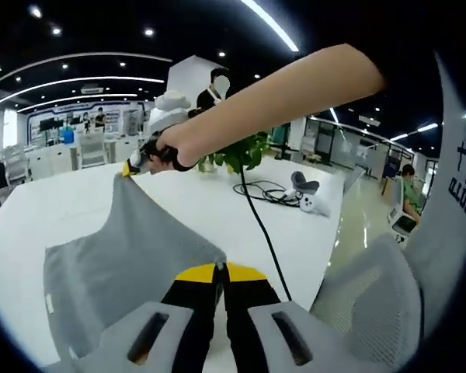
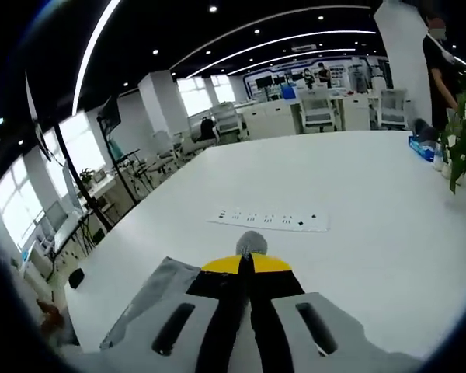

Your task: Fold the towel on the table until its edges align and the towel forms a compact rectangular stack.

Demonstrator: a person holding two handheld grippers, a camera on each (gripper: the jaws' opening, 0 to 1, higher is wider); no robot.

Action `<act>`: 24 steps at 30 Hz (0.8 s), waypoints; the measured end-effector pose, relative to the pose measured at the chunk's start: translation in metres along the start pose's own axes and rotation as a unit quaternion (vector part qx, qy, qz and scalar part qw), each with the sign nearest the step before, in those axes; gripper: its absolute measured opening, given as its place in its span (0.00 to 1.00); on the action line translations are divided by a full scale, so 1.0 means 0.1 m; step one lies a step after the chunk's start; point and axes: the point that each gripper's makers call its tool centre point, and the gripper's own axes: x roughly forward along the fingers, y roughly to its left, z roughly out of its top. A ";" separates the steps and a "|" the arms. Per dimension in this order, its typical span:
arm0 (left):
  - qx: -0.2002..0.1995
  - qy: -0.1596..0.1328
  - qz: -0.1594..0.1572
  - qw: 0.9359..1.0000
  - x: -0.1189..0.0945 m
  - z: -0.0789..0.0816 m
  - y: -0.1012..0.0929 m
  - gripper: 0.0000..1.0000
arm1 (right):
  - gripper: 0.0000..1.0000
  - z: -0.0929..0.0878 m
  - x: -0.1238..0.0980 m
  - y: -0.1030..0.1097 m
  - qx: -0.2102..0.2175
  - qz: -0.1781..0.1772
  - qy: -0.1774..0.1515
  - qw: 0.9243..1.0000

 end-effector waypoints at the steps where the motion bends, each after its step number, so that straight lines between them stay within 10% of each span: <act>1: -0.008 -0.001 0.007 1.000 -0.03 -0.01 0.04 0.03 | 0.00 0.00 0.00 0.03 0.000 0.001 -0.001 1.000; 24: -0.046 -0.022 0.097 0.994 -0.85 -0.19 0.67 0.03 | 0.00 0.12 0.28 1.00 -0.025 0.050 -0.012 0.998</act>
